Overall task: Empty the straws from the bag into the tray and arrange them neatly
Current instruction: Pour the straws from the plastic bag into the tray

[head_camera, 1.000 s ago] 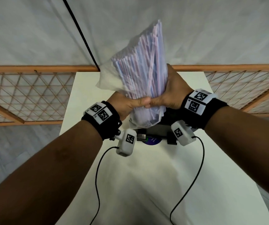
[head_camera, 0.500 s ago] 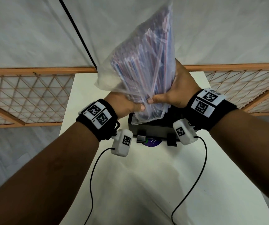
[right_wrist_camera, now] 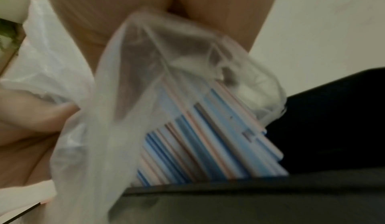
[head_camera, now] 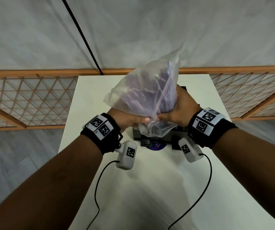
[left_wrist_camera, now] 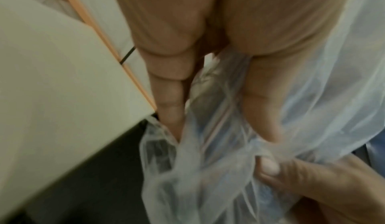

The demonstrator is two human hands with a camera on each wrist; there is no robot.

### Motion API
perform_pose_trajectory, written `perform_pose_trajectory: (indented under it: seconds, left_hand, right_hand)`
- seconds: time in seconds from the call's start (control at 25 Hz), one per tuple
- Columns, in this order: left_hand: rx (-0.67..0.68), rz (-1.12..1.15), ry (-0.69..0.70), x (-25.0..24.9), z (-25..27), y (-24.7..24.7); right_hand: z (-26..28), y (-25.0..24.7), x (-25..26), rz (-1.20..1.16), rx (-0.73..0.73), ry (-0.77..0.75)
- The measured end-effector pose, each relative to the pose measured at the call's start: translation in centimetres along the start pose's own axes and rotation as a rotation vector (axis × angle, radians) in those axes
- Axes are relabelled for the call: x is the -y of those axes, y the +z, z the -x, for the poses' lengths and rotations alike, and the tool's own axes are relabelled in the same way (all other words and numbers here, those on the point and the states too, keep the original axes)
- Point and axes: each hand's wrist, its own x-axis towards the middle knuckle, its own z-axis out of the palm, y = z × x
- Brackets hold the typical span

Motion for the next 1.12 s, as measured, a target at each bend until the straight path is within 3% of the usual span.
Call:
perform_pose_trajectory:
  seconds: [0.16,0.32,0.48,0.56,0.76,1.0,1.12]
  left_hand:
    - [-0.027,0.074,0.213,-1.0,0.3,-2.0]
    - [-0.039,0.232,0.254,-1.1,0.2,-0.4]
    - [-0.114,0.145,0.212,-0.5,-0.7,0.4]
    - [-0.114,-0.004,0.18,0.0,-0.9,-0.1]
    - [-0.157,-0.337,0.279,-0.2,-1.4,-0.1]
    - [-0.37,-0.358,0.438,-0.6,-1.8,0.3]
    - [-0.361,-0.353,0.436,-0.4,-1.7,0.7]
  right_hand:
    - [0.3,-1.0,0.8,0.011,0.011,0.007]
    - [-0.3,0.1,1.7,0.025,0.07,-0.035]
    - [-0.9,1.2,1.6,0.082,0.044,-0.06]
    - [-1.1,1.2,1.8,0.115,0.029,-0.068]
    - [-1.2,0.8,3.4,0.092,0.039,-0.109]
    - [-1.6,0.6,5.4,0.073,0.135,-0.145]
    - [-1.4,0.8,5.4,0.044,0.152,-0.157]
